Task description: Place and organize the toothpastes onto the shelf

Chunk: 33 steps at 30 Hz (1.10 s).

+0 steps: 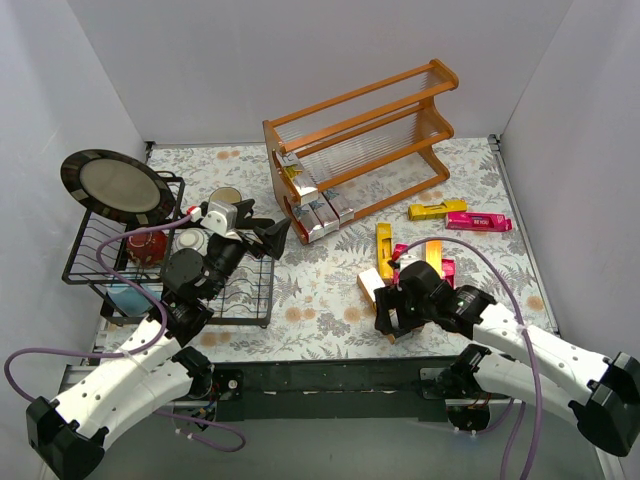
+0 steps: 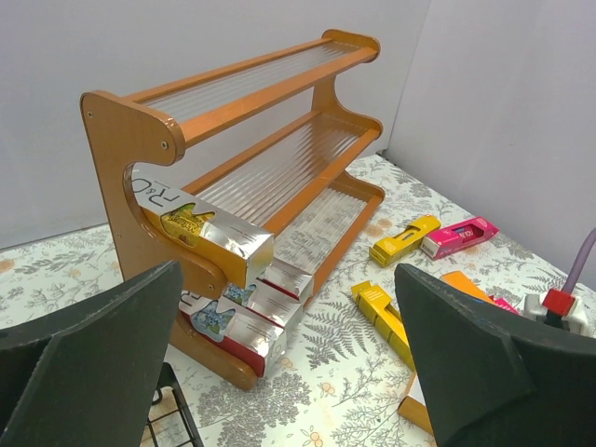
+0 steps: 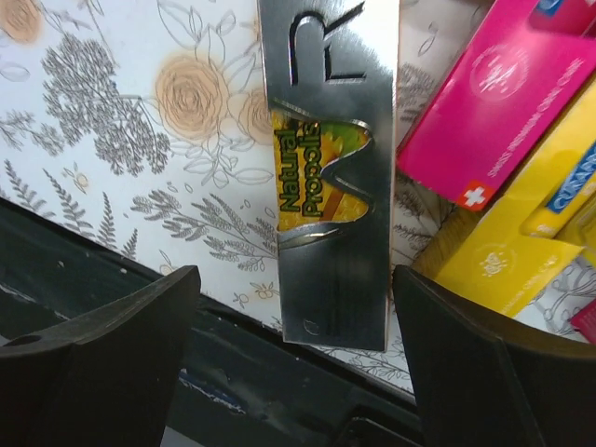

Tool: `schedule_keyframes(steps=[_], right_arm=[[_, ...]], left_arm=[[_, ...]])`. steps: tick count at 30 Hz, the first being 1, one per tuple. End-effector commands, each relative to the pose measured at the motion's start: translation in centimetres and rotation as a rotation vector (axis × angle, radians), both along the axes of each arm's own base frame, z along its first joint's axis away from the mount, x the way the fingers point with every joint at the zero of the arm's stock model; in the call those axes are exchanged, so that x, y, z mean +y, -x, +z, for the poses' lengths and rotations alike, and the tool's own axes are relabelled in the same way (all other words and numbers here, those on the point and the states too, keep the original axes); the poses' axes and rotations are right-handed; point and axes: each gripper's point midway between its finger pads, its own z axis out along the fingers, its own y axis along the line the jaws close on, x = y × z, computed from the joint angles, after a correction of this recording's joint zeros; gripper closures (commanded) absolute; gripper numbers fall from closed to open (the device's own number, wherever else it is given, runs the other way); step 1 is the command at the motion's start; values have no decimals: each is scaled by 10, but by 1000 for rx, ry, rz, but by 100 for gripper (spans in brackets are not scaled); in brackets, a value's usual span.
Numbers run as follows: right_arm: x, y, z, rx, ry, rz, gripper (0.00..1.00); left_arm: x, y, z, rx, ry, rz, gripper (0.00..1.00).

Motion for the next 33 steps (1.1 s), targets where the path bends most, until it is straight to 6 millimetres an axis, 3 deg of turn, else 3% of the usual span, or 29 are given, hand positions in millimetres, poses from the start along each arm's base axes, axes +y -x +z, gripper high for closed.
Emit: schedule_keyframes(steps=[1, 7, 11, 17, 26, 33], right_arm=[[9, 1, -12, -4, 15, -5, 9], [21, 15, -40, -20, 112, 33, 13], [15, 11, -53, -102, 250, -21, 20], [18, 26, -69, -144, 382, -28, 29], [42, 27, -55, -204, 362, 21, 44], [52, 13, -24, -262, 278, 0, 53]], left_arm=[[1, 2, 11, -20, 10, -6, 2], [1, 3, 13, -24, 12, -9, 2], [1, 3, 14, -24, 12, -12, 2], [1, 4, 14, -27, 14, -10, 2], [1, 4, 15, -27, 16, -12, 2], [2, 3, 15, -26, 14, -9, 2]])
